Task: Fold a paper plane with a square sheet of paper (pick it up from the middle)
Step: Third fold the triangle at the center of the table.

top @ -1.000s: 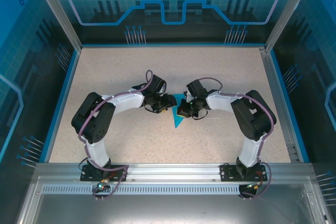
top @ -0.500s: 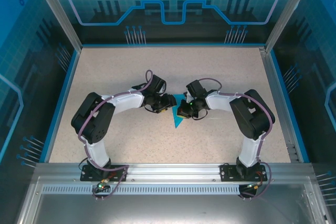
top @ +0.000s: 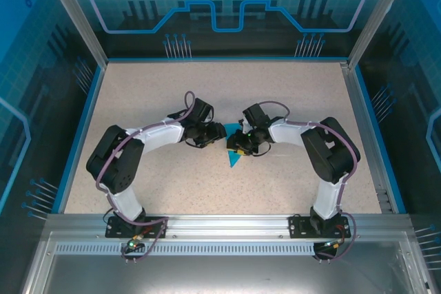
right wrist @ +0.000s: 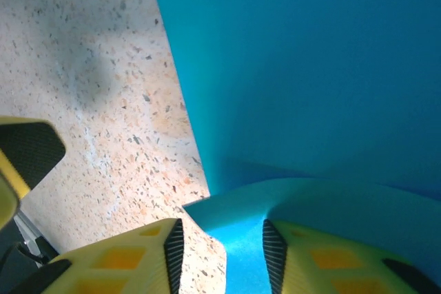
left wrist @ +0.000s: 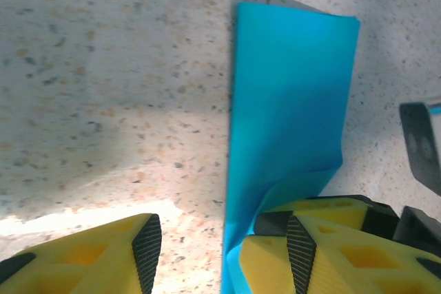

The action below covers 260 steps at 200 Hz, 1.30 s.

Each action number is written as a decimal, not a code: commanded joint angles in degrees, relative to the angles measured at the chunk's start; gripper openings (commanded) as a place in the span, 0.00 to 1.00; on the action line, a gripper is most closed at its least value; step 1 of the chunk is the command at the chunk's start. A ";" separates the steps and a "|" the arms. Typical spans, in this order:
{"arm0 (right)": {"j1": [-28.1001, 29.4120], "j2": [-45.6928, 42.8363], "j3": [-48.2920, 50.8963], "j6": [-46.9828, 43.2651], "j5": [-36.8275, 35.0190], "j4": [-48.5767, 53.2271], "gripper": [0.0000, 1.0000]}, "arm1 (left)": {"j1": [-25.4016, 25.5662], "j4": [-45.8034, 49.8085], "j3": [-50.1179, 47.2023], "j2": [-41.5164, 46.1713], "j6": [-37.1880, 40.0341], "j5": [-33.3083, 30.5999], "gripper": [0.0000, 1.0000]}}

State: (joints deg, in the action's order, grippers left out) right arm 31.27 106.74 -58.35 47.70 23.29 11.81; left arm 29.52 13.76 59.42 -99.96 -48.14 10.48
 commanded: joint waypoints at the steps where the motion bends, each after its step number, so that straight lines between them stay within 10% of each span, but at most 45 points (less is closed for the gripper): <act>1: 0.62 1.56 0.14 -0.17 -2.32 2.08 0.41 | -1.07 1.54 -1.55 2.39 -1.78 -1.78 0.55; 92: 0.57 1.66 0.37 -0.08 -2.37 1.90 0.29 | -0.69 -1.63 -0.93 1.09 -0.39 4.15 0.46; 158: 0.55 1.96 0.18 -0.24 -3.08 2.95 0.00 | 1.72 -2.16 1.88 -2.69 1.74 9.16 0.27; 260: 0.55 1.58 0.34 0.00 -3.43 3.48 0.00 | 3.03 -0.49 5.53 -8.68 2.83 10.56 0.09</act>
State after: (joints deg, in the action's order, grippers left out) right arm 31.24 107.26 -58.39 47.72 21.41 12.80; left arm 32.12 11.70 63.00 -107.09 -46.41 19.38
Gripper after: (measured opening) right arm 0.040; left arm 0.098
